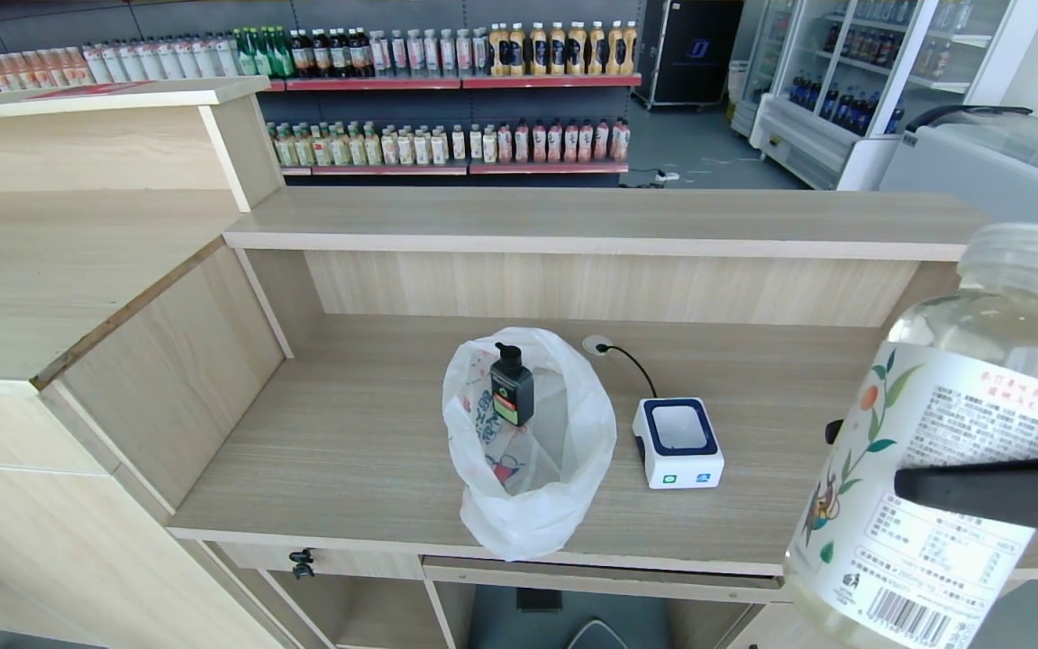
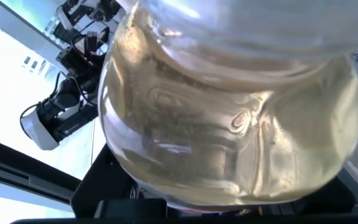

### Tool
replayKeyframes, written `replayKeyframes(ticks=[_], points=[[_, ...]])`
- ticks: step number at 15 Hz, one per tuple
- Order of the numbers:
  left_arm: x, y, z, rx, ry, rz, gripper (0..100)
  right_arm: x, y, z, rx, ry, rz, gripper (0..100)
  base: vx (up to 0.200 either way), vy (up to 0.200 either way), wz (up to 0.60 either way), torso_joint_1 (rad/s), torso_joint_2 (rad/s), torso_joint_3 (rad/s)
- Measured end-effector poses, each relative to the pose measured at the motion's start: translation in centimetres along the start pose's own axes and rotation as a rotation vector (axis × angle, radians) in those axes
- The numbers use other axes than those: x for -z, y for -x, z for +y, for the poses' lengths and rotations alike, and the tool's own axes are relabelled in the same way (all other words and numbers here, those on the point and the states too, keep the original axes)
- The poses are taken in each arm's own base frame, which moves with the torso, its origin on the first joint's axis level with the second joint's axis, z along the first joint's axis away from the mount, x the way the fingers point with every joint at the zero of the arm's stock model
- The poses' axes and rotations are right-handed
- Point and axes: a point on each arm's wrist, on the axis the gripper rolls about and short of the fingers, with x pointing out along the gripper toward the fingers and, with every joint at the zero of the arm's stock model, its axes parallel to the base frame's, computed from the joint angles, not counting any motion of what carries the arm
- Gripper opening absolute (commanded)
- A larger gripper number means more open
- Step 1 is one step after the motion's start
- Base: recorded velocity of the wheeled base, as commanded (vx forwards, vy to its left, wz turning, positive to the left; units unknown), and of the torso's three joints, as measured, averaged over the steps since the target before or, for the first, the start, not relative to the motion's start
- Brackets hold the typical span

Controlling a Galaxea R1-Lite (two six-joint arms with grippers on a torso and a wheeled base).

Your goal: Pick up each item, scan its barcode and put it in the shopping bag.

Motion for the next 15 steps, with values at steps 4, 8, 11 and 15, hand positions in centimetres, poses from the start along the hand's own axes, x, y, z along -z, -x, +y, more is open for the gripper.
replayKeyframes(ticks=[4, 8, 11, 15], points=[[0.0, 0.0, 0.0, 0.0, 0.0, 0.0, 100, 0.82, 0.12, 0.73, -0.018, -0.002, 0.01, 0, 0.0, 0.0, 0.0, 0.0, 0.0, 0.0], [0.0, 0.0, 0.0, 0.0, 0.0, 0.0, 100, 0.94, 0.33, 1.04, -0.015, 0.003, 0.006, 0, 0.0, 0.0, 0.0, 0.0, 0.0, 0.0], [0.0, 0.0, 0.0, 0.0, 0.0, 0.0, 100, 1.02, 0.43, 1.17, -0.014, 0.006, 0.004, 0, 0.0, 0.0, 0.0, 0.0, 0.0, 0.0], [0.0, 0.0, 0.0, 0.0, 0.0, 0.0, 100, 0.93, 0.42, 1.08, -0.001, 0.009, 0.0, 0, 0.0, 0.0, 0.0, 0.0, 0.0, 0.0]])
